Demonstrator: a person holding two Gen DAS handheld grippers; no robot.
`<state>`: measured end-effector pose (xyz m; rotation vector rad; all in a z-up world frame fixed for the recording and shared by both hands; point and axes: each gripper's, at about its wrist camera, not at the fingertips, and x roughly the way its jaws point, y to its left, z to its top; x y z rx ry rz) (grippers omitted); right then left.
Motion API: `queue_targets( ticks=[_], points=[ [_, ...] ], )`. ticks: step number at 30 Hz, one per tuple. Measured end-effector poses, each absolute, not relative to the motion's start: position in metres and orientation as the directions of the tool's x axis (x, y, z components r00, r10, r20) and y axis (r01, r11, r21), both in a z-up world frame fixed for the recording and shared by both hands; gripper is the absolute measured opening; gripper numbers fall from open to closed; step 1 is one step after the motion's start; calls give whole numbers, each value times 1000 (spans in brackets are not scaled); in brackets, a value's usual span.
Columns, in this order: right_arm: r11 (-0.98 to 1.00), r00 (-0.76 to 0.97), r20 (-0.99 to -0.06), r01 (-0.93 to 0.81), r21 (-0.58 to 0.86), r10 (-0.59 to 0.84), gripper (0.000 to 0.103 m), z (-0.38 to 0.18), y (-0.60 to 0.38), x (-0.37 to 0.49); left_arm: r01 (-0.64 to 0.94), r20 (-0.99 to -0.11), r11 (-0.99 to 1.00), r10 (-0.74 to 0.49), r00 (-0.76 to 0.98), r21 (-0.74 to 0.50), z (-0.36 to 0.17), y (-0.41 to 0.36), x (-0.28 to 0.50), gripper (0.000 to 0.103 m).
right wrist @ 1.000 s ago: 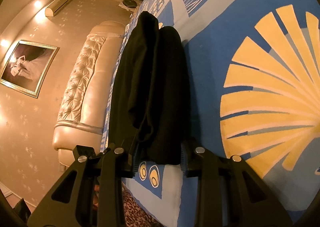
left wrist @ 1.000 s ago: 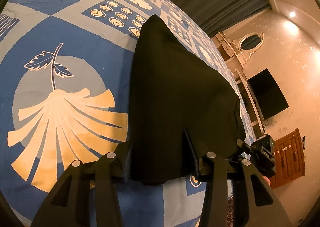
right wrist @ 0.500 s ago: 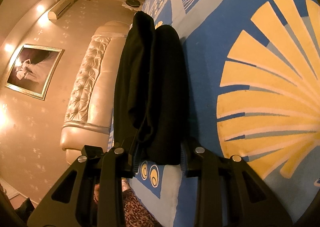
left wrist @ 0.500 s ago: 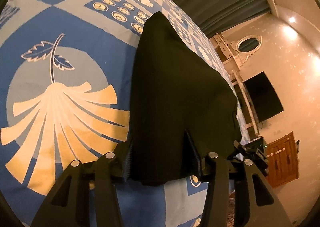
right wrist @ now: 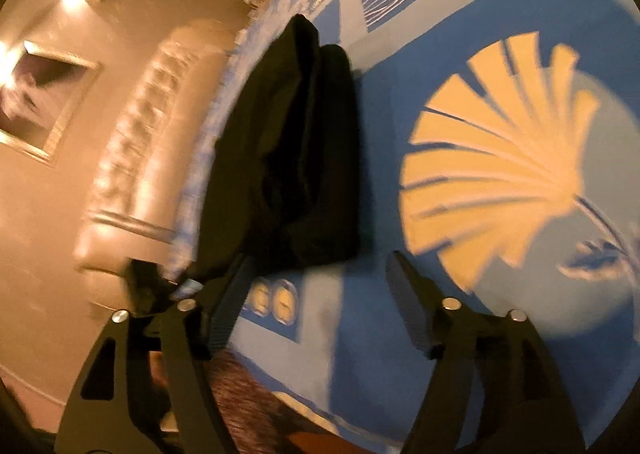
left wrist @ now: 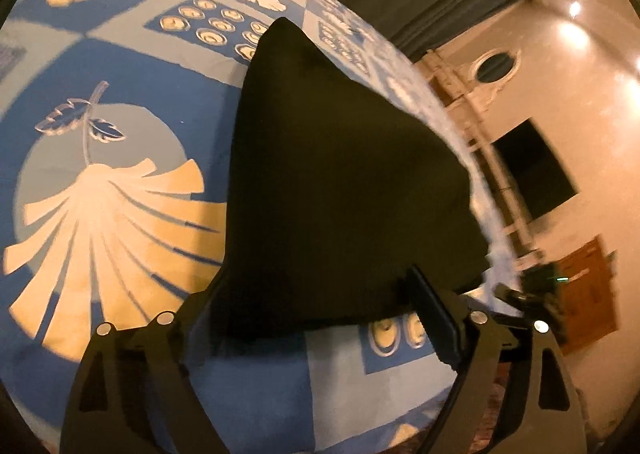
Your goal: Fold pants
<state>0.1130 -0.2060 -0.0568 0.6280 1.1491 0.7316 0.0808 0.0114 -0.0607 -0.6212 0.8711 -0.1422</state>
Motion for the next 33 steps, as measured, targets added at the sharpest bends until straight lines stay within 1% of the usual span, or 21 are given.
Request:
queue_targets(
  ticks=[3,5,6,8,10,13,17,20,22,25,28,33],
  points=[
    [733,277,-680,-201,650,679,73,-47,-200,99,-179,-727,890,-211,653,-419,-53,-7,71,86],
    [801,317,-735,-218,558,599,74,-38,-192,90,-206,-734,921,-115,670,-331,-42,-16,64,86],
    [841,349,-765,-238,487,542,74,-32,-185,84,-221,-733,932,-67,677,-289,-38,-20,60,86],
    [875,397,-782,-270,401,481,78,-27,-174,73,-255,-729,949,40,683,-187,-30,-28,50,86],
    [884,430,-777,-301,357,460,81,-22,-163,63,-284,-712,955,137,689,-91,-21,-38,39,86],
    [890,464,-767,-333,312,443,82,-17,-153,53,-298,-686,955,212,696,-8,-12,-48,28,86],
    [903,500,-768,-356,240,401,85,-12,-140,41,-287,-662,958,221,716,9,-9,-58,15,86],
    [910,533,-756,-360,205,381,86,-8,-137,41,-265,-664,964,206,719,12,-8,-66,17,86],
    [913,551,-746,-360,191,373,87,-7,-138,42,-261,-664,965,219,715,36,-8,-70,20,86],
    [915,555,-746,-362,180,367,89,-8,-138,44,-272,-660,962,206,723,2,-8,-69,20,86],
    [913,553,-743,-359,196,376,89,-8,-139,46,-300,-676,952,183,714,-59,-10,-62,21,86],
    [911,552,-742,-365,193,379,89,-9,-137,46,-310,-691,950,192,697,-48,-13,-63,24,86]
  ],
)
